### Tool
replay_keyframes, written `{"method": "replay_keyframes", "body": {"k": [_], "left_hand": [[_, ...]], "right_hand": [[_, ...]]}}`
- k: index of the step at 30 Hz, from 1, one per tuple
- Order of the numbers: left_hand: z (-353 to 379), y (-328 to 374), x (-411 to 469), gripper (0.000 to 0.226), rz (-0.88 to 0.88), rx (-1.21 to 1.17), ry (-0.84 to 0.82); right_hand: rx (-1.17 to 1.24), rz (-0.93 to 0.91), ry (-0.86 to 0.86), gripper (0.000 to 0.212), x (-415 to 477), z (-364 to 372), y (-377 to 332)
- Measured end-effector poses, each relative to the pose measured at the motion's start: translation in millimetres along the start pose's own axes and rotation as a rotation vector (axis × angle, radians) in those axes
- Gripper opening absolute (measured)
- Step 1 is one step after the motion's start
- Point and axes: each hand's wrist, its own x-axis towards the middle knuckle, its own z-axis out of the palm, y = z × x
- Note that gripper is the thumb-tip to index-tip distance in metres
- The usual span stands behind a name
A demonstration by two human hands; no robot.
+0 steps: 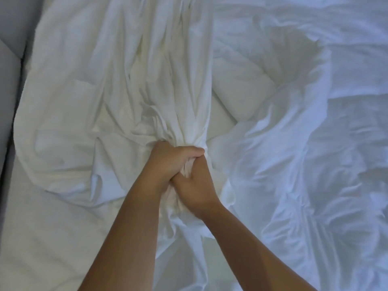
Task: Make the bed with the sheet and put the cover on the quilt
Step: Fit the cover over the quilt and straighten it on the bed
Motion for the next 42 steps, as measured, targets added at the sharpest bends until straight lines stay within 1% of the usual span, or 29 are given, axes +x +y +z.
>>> {"method": "replay_keyframes", "body": {"k": [1, 2, 4, 5, 6, 7, 8, 9, 10, 11, 12, 13, 14, 15, 17, 18, 19, 21, 22, 24, 26, 28, 29, 31, 32, 35, 38, 40, 42], "left_hand": [[3, -1, 2, 0.040, -0.009, 0.007, 0.021], [7, -2, 2, 0.028, -0.014, -0.006, 0.024], [19, -5, 1, 0.015, -0.037, -0.066, 0.045], [22, -7, 2, 0.016, -0.056, -0.069, 0.070], [25, -9, 4, 0.021, -0.073, -0.056, 0.100], [28, -8, 5, 0.028, -0.083, -0.035, 0.118], [30, -7, 6, 0.035, -0.087, -0.012, 0.125], [32, -5, 5, 0.042, -0.088, 0.020, 0.116], [35, -2, 4, 0.047, -0.091, 0.059, 0.108], [37, 0, 2, 0.042, -0.092, 0.110, 0.102], [38, 3, 1, 0.030, -0.085, 0.164, 0.104], [38, 6, -2, 0.020, -0.082, 0.219, 0.100], [37, 10, -4, 0.018, -0.084, 0.262, 0.086], [34, 14, -8, 0.020, -0.086, 0.305, 0.064], [22, 26, -16, 0.031, -0.099, 0.393, 0.008], [14, 34, -22, 0.037, -0.100, 0.432, -0.010], [2, 43, -30, 0.039, -0.096, 0.469, -0.016], [-26, 61, -51, 0.027, -0.074, 0.546, -0.011], [-43, 69, -63, 0.019, -0.063, 0.576, 0.015], [-76, 87, -88, 0.013, -0.038, 0.642, 0.111], [-112, 103, -112, 0.023, 0.009, 0.732, 0.174], [-141, 114, -126, 0.048, 0.069, 0.780, 0.202], [-152, 118, -133, 0.061, 0.110, 0.780, 0.196], [-171, 113, -140, 0.075, 0.199, 0.732, 0.152], [-178, 105, -141, 0.070, 0.215, 0.661, 0.136], [-182, 63, -131, 0.036, 0.169, 0.366, 0.051], [-170, 10, -105, 0.023, 0.085, 0.239, 0.015], [-160, -15, -92, 0.022, 0.023, 0.120, 0.016], [-152, -31, -85, 0.030, -0.012, 0.107, 0.030]], "right_hand": [[-0.006, -0.018, -0.046, 0.026, -1, -6, 6], [-0.040, -0.032, -0.112, 0.027, -1, -16, 11], [-0.185, -0.055, -0.190, 0.017, 0, -43, 17], [-0.267, -0.092, -0.141, 0.024, 0, -59, 17], [-0.341, -0.145, -0.029, 0.039, 2, -77, 15], [-0.463, -0.183, 0.081, 0.051, 7, -93, 11], [-0.633, -0.196, 0.130, 0.058, 17, -107, 9], [-0.861, -0.149, 0.082, 0.064, 30, -119, 9], [-1.102, -0.043, -0.030, 0.076, 44, -126, 15], [-1.306, 0.071, -0.150, 0.089, 56, -129, 26], [-1.437, 0.149, -0.222, 0.096, 65, -132, 37], [-1.503, 0.199, -0.232, 0.096, 73, -134, 49], [-1.545, 0.239, -0.207, 0.087, 79, -136, 57], [-1.577, 0.252, -0.174, 0.072, 85, -138, 60], [-1.513, 0.179, -0.092, 0.035, 96, -140, 59], [-1.397, 0.094, -0.066, 0.022, 100, -140, 55], [-1.209, 0.005, -0.059, 0.015, 100, -136, 46], [-0.802, -0.125, -0.080, 0.016, 90, -124, 11], [-0.661, -0.173, -0.082, 0.017, 82, -119, -12], [-0.513, -0.274, -0.085, 0.020, 63, -109, -60], [-0.397, -0.403, -0.205, 0.019, 34, -89, -110], [-0.282, -0.505, -0.405, 0.025, 0, -55, -146], [-0.245, -0.525, -0.470, 0.026, -13, -33, -156], [-0.213, -0.526, -0.462, 0.027, -28, 11, -156], [-0.229, -0.499, -0.410, 0.028, -27, 30, -146], [-0.444, -0.445, -0.186, 0.034, -14, 63, -96], [-0.533, -0.330, -0.035, 0.030, -26, 68, -58], [-0.430, -0.268, -0.047, 0.042, -49, 58, -46], [-0.282, -0.235, -0.200, 0.049, -72, 46, -41]]}}
